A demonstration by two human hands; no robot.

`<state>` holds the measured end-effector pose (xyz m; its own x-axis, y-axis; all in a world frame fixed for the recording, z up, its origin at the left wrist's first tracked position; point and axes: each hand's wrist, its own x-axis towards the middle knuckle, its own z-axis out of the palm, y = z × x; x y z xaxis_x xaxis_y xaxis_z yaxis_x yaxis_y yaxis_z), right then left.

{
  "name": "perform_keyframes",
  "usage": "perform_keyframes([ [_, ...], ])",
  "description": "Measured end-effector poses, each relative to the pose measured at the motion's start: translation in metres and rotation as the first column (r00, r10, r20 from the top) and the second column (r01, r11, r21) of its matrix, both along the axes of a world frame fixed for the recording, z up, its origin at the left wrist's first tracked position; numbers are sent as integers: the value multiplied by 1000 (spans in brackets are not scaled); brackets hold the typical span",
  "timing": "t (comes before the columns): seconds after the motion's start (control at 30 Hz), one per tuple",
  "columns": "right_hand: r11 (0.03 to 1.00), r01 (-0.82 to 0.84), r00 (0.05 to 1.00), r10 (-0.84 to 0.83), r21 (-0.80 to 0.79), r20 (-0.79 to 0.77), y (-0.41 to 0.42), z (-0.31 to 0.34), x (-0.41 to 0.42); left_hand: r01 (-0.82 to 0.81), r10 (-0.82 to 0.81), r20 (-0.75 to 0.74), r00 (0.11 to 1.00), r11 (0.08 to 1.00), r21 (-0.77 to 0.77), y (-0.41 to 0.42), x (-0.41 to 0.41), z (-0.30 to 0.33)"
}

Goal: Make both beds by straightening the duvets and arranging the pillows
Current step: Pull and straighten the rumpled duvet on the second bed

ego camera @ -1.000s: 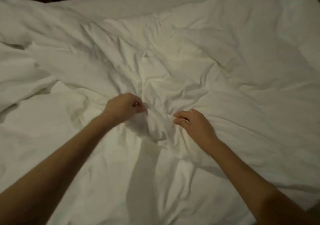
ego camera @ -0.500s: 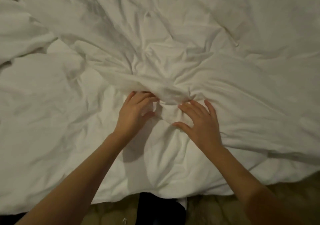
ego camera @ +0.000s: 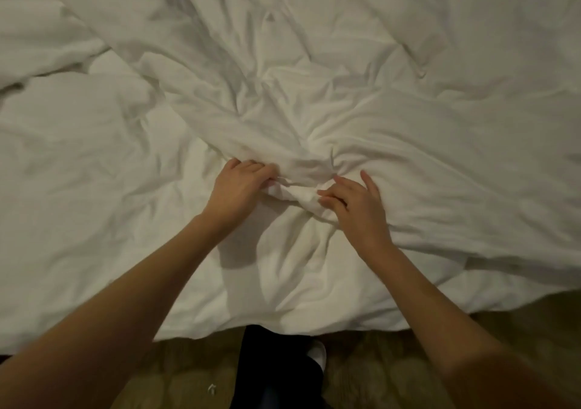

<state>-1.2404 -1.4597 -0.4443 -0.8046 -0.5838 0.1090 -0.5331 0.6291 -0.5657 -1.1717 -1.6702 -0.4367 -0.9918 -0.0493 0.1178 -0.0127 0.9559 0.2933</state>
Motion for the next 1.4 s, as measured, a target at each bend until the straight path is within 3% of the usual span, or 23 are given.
perform_keyframes([
  [0.13, 998, -5, 1000, 5, -64, 11, 2, 13, 24, -30, 29, 42, 999, 999, 15, 1, 24, 27],
  [0.3, 999, 5, 1000, -5, -51, 15, 11, 22, 46, -49, 41, 85, 996, 994, 93, 14, 56, 40],
  [0.53, 997, -41, 999, 42, -60, 9, 28, 24, 85, -44, 34, 120, 992, 995, 89, 32, 105, 46],
  [0.7, 984, 1, 999, 5, -180, 33, 33, 46, 117, -45, 35, 102, 994, 994, 95, 40, 124, 71],
  [1.03, 989, 17, 997, -6, -147, 78, 65, 75, 191, -22, 13, 67, 998, 991, 128, 73, 204, 84],
  [1.17, 989, -22, 994, 37, -147, 99, 81, 48, 198, -34, 29, 42, 999, 991, 131, 85, 223, 50],
  [1.3, 992, -123, 981, 125, -20, 150, 87, 5, 183, -201, 189, 142, 972, 976, 79, 95, 232, -13],
  [1.4, 993, -119, 990, 117, 23, 73, 104, -11, 167, -274, 270, 91, 959, 961, 36, 101, 221, -38],
])
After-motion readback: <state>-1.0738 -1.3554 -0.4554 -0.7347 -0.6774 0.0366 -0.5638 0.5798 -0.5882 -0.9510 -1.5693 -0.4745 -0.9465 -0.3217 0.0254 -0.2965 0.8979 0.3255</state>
